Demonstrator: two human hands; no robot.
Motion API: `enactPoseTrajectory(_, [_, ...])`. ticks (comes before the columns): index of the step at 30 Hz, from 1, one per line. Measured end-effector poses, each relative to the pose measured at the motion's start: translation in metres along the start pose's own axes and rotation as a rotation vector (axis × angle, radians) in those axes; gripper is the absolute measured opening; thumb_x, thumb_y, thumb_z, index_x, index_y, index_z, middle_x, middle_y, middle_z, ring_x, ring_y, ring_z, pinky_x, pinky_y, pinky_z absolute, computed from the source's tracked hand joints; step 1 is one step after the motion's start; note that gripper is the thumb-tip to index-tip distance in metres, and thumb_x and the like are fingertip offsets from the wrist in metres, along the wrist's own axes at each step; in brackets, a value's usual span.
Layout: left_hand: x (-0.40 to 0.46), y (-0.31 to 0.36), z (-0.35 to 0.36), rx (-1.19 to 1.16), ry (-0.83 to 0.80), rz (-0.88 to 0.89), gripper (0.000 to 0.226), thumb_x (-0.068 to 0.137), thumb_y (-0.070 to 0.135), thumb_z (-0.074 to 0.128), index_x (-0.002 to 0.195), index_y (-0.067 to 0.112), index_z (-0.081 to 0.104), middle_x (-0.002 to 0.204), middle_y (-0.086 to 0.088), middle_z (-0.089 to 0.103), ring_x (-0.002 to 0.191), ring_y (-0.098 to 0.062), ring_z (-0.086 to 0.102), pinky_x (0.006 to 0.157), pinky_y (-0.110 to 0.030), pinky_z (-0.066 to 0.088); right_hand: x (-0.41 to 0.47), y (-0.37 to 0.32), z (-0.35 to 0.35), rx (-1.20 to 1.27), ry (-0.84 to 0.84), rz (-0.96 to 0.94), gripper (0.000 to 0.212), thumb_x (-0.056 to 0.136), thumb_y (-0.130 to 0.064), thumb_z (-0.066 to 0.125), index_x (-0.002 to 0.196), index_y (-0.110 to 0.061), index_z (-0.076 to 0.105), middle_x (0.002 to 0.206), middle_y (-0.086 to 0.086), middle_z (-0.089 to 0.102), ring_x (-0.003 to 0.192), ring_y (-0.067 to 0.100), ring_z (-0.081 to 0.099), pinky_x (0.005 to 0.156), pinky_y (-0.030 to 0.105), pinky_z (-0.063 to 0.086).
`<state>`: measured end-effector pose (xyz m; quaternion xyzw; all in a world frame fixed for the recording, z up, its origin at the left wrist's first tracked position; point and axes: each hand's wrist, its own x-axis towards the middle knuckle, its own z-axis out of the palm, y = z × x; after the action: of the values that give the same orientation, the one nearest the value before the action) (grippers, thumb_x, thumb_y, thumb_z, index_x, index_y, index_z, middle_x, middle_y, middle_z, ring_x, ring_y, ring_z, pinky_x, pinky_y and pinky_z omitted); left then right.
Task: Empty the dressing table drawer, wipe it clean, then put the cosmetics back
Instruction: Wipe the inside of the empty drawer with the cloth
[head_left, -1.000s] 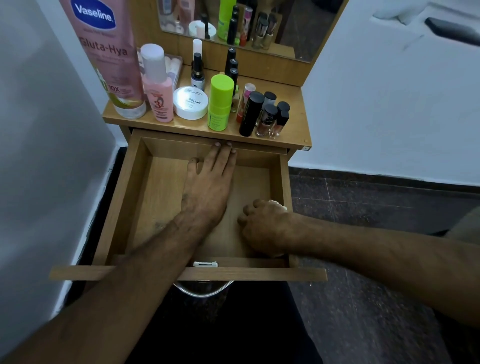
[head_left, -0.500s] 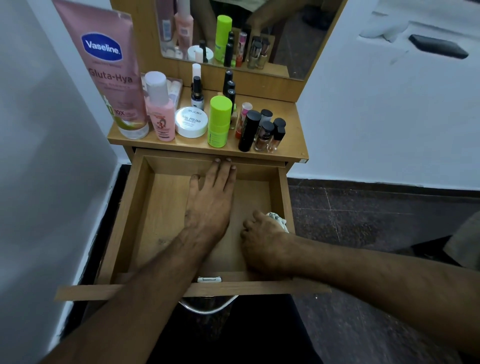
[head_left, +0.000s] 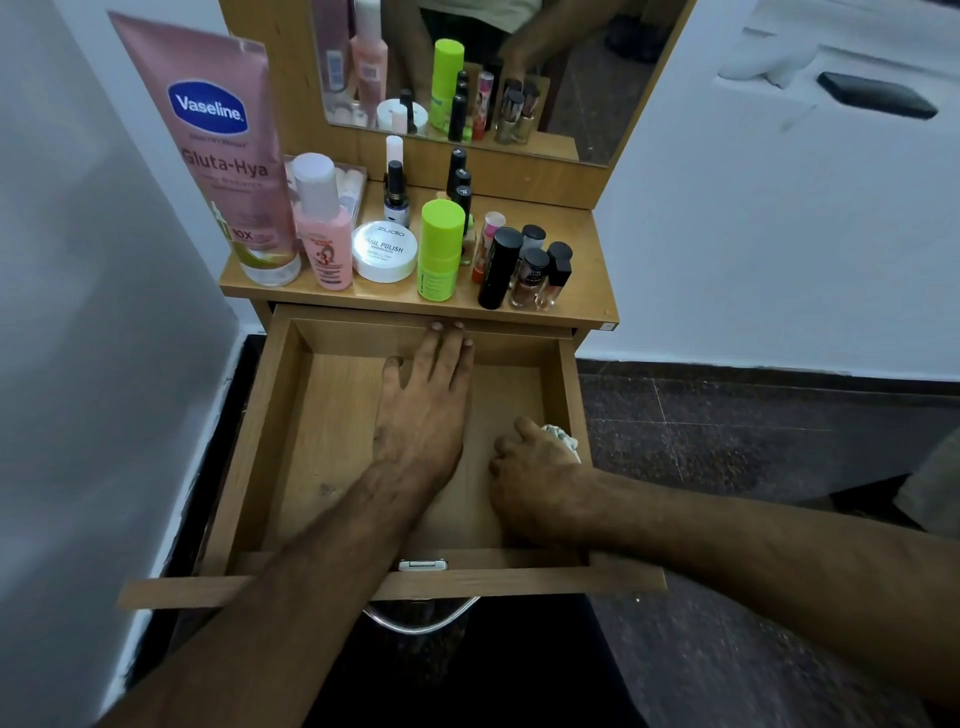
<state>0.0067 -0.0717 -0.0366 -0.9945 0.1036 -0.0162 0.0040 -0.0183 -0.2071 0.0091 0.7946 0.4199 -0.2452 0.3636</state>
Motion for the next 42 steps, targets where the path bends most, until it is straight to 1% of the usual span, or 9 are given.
enactPoseTrajectory(4, [0.001,0.002,-0.001,-0.008,-0.005,0.003,0.083,0.093,0.021,0.05,0.16,0.01,0.002,0.169,-0.01,-0.009,0.155,-0.029,-0.005,0.118,-0.054,0.023,-0.002,0.0,-0.006,-0.019,0.025,0.151,0.041,0.097,-0.043,0.058,0.126,-0.015,0.064,0.132,0.01,0.058,0.122,0.029,0.046,0.1,0.045,0.032])
enactPoseTrajectory(10, [0.0,0.0,0.0,0.001,0.005,0.01,0.079,0.093,0.019,0.046,0.16,0.009,0.005,0.169,-0.011,-0.009,0.155,-0.029,-0.005,0.118,-0.055,0.023,-0.005,-0.004,-0.005,0.039,-0.005,0.033,0.035,0.099,-0.039,0.054,0.119,-0.014,0.067,0.128,0.007,0.062,0.119,0.026,0.048,0.095,0.041,0.03])
enactPoseTrajectory(13, [0.0,0.001,0.0,-0.009,0.01,0.004,0.079,0.092,0.018,0.044,0.16,0.01,0.006,0.169,-0.011,-0.007,0.155,-0.029,-0.003,0.118,-0.055,0.024,-0.005,-0.005,-0.004,0.039,-0.025,0.085,0.035,0.098,-0.04,0.055,0.121,-0.016,0.067,0.129,0.007,0.062,0.12,0.027,0.046,0.096,0.044,0.03])
enactPoseTrajectory(17, [0.002,0.001,0.001,-0.009,0.01,0.004,0.08,0.092,0.018,0.047,0.16,0.01,0.005,0.169,-0.01,-0.007,0.155,-0.029,-0.003,0.118,-0.055,0.024,-0.005,0.005,-0.006,-0.024,0.066,0.169,0.035,0.099,-0.04,0.054,0.123,-0.017,0.066,0.129,0.008,0.06,0.119,0.028,0.047,0.096,0.044,0.031])
enactPoseTrajectory(22, [0.001,-0.001,0.0,-0.023,0.004,0.008,0.082,0.091,0.017,0.05,0.16,0.011,0.006,0.169,-0.01,-0.008,0.155,-0.029,-0.004,0.118,-0.056,0.023,-0.006,-0.003,-0.003,0.007,-0.006,-0.001,0.034,0.1,-0.04,0.051,0.117,-0.014,0.067,0.127,0.006,0.063,0.117,0.026,0.048,0.088,0.042,0.027])
enactPoseTrajectory(26, [0.001,0.0,-0.001,-0.021,-0.008,0.011,0.083,0.091,0.017,0.051,0.16,0.012,0.006,0.168,-0.01,-0.008,0.155,-0.029,-0.005,0.118,-0.056,0.023,-0.001,0.003,-0.008,0.022,-0.042,0.07,0.038,0.097,-0.042,0.056,0.122,-0.016,0.066,0.13,0.008,0.062,0.12,0.027,0.047,0.093,0.043,0.029])
enactPoseTrajectory(29, [0.001,0.0,-0.001,-0.029,0.002,0.011,0.078,0.093,0.018,0.047,0.16,0.012,0.007,0.169,-0.01,-0.008,0.155,-0.029,-0.005,0.118,-0.056,0.023,-0.002,0.012,-0.011,-0.021,0.029,0.138,0.036,0.098,-0.041,0.055,0.124,-0.017,0.066,0.131,0.007,0.061,0.12,0.027,0.047,0.096,0.042,0.031])
enactPoseTrajectory(34, [0.001,-0.001,-0.002,-0.039,-0.003,0.016,0.079,0.092,0.016,0.049,0.16,0.015,0.009,0.168,-0.009,-0.01,0.155,-0.029,-0.007,0.118,-0.057,0.021,-0.005,0.003,-0.007,-0.025,-0.038,-0.027,0.034,0.1,-0.039,0.051,0.12,-0.015,0.066,0.13,0.006,0.062,0.119,0.024,0.049,0.097,0.042,0.031])
enactPoseTrajectory(42, [0.001,0.0,-0.002,-0.04,0.016,0.02,0.075,0.094,0.017,0.047,0.16,0.02,0.012,0.169,-0.01,-0.008,0.155,-0.029,-0.006,0.117,-0.056,0.023,-0.006,0.012,-0.013,-0.036,0.004,0.046,0.034,0.099,-0.038,0.055,0.124,-0.017,0.066,0.133,0.006,0.06,0.123,0.026,0.047,0.099,0.042,0.032])
